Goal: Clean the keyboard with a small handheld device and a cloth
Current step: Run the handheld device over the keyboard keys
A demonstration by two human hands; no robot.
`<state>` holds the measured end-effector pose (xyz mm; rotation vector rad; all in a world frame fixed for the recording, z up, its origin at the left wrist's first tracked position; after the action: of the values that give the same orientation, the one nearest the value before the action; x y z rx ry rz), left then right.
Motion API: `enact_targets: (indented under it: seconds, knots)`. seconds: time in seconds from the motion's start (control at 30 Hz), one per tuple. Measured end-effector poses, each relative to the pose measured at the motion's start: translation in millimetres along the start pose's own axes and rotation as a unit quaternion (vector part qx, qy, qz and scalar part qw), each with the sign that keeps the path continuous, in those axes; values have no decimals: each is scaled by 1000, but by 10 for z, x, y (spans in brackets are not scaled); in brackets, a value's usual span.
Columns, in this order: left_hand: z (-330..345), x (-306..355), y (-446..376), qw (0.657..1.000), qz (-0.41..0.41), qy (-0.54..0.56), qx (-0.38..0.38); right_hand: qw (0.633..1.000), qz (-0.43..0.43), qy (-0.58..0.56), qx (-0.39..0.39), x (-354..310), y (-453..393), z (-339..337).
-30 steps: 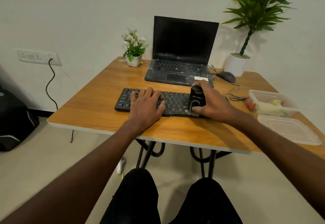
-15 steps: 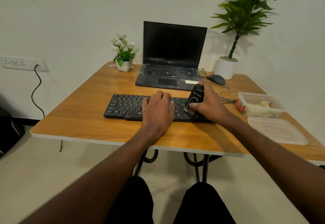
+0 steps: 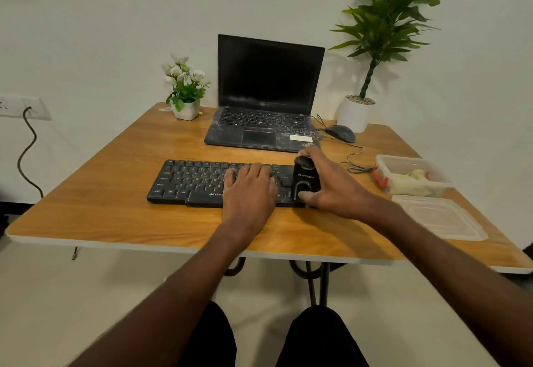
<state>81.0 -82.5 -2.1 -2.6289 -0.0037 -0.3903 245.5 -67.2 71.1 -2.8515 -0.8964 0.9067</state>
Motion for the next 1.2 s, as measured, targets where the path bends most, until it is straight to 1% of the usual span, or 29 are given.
enact_targets:
  seconds: [0.03,0.1,0.17,0.27,0.37,0.43,0.5,0.63,0.77,0.9,1.0,1.07,1.13,1.2]
  knots:
    - [-1,2,-2,1000,0,-1,-1,1000,7,16,-12,-2,-15,-60]
    - [-5,5,-10,1000,0,-2,-3,999,17,33,7,-10,-68,-152]
    - [-4,6,-13,1000,-2,-2,-4,999,20,6,41,-9,-78,-124]
    - [-8,7,-3,1000,-3,2,-1,998,19,-36,45,77,29,-30]
    - [-15,6,-6,1000,-3,5,-3,999,27,-2,29,120,97,-127]
    - [-14,7,-11,1000,-2,5,-4,998,37,15,50,132,64,-222]
    - [-10,2,-8,1000,-2,7,-4,996,51,-15,72,132,38,-229]
    - [1,6,-11,1000,-5,9,-7,987,92,-101,88,216,97,-135]
    - [9,-5,-15,1000,-7,14,-7,955,172,-216,105,401,167,-184]
    - [5,-6,-7,1000,-9,14,-2,938,205,-241,142,485,185,-236]
    - [6,1,-5,1000,-5,9,1,931,203,-257,163,458,148,-252]
    - [7,-1,-11,1000,-4,9,-2,940,183,-238,162,383,124,-204]
    - [3,-2,-7,1000,-6,10,-4,968,126,-161,148,262,134,-125]
    - [-2,2,-6,1000,-4,11,-4,991,55,-60,107,166,178,-60]
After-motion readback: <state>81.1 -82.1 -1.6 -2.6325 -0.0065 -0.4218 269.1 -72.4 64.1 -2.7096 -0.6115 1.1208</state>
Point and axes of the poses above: each hand's wrist, its own y-axis away from the middle knuckle, its own z-axis out of the palm, x = y × z, the point moved 5 cm from there along -y, towards the middle knuckle, and after that the axes turned 1 degree about x, right-handed, at the moved point
